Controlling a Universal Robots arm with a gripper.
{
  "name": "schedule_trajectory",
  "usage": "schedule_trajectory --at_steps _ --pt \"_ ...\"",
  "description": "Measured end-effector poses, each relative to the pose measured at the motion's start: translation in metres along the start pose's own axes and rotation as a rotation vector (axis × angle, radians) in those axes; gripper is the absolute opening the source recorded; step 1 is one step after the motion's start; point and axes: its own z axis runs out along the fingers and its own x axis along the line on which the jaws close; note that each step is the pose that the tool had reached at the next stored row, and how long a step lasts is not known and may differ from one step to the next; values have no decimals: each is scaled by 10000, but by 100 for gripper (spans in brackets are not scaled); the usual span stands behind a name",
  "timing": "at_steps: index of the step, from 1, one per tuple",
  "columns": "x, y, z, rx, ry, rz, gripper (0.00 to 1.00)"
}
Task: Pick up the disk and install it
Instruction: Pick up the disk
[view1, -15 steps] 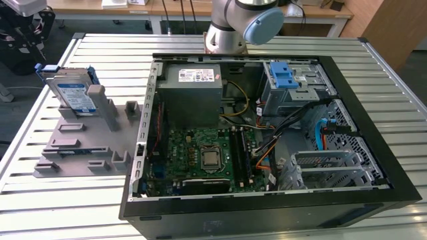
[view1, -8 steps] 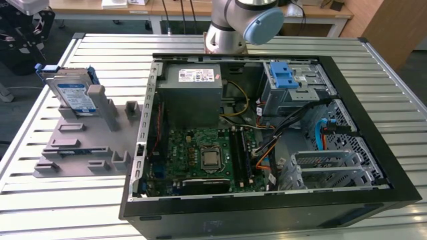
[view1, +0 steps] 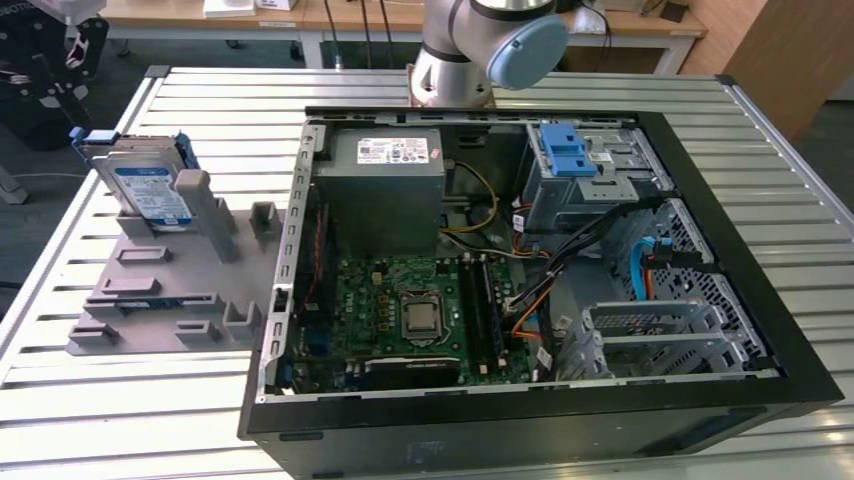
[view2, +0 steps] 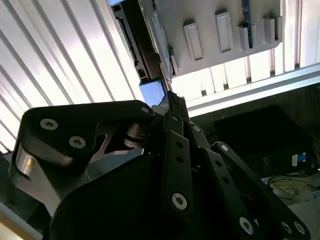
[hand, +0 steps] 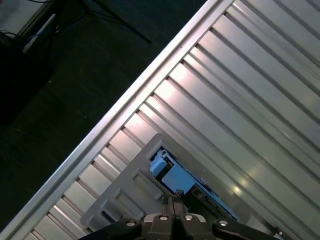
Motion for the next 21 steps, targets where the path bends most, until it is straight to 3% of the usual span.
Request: schedule_trajectory --at_steps 14,18,21 --pt "0 0 5 -1 77 -2433 11" --pt "0 0 5 -3 90 -2845 11" --pt "-1 0 5 -3 92 -2883 11"
